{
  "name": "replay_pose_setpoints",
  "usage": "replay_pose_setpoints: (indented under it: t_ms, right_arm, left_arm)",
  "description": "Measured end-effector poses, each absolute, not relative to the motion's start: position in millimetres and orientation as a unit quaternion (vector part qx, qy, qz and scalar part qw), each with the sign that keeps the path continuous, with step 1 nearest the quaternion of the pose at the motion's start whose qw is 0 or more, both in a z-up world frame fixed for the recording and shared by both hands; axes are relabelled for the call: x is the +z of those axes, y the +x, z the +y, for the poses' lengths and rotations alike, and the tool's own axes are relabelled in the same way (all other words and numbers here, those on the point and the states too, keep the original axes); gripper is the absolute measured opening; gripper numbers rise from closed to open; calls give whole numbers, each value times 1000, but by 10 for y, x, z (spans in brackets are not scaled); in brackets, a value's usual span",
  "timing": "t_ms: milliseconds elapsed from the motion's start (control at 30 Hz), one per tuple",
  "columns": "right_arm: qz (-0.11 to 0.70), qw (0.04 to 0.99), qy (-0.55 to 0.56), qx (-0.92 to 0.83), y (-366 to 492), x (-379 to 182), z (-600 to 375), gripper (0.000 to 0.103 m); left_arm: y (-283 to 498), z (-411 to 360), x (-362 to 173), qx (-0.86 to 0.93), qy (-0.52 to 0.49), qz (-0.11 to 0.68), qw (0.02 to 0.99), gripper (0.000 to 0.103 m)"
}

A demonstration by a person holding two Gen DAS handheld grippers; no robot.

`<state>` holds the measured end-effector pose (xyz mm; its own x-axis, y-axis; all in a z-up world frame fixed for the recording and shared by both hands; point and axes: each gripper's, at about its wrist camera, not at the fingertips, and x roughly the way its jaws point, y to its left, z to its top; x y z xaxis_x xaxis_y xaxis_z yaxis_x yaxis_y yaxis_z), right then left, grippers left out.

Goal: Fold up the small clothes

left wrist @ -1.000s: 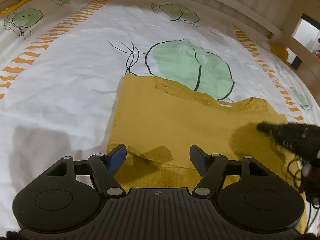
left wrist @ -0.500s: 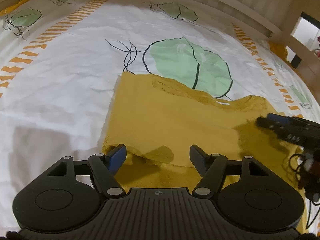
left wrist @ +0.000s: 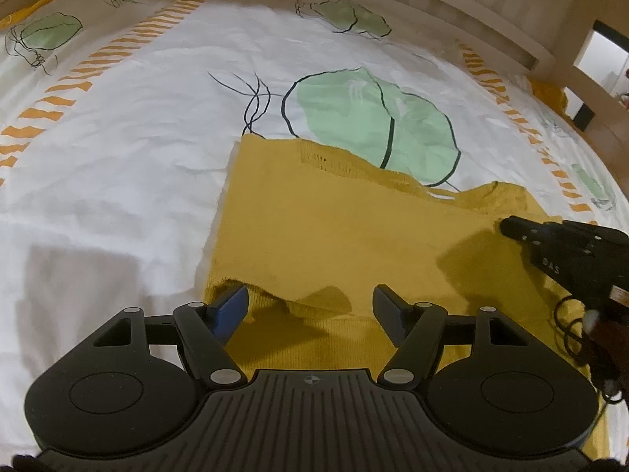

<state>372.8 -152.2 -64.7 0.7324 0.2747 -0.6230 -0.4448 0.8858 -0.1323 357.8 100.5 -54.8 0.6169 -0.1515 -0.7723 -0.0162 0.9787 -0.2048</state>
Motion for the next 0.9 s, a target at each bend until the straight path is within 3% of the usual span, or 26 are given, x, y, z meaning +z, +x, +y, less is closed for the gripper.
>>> replay_pose_setpoints:
  t_ms: [100,167,200,567,900]
  right_arm:
    - [308,924,-140,176,3750,-718,-1586,14]
    - [306,927,-116,181,3764,-678,-1681,49]
    - [306,930,-97,176,3778,-626,-1758,53]
    - [363,916,137,101,3599,-266,-3045,55]
    - [374,912,128,114,3370,-318,-3226,55]
  left_arm:
    - [3582,1004,-566,-37,-95,439,893,68]
    - [3575,1007,-555,-37,-95,437,894,68]
    - [3571,1010,-547,-37,-95,435,895,68]
    - [3482,1017,-390,-41,-102,409,906,70]
    - [3427,922,-336,-48,-97,399,910,70]
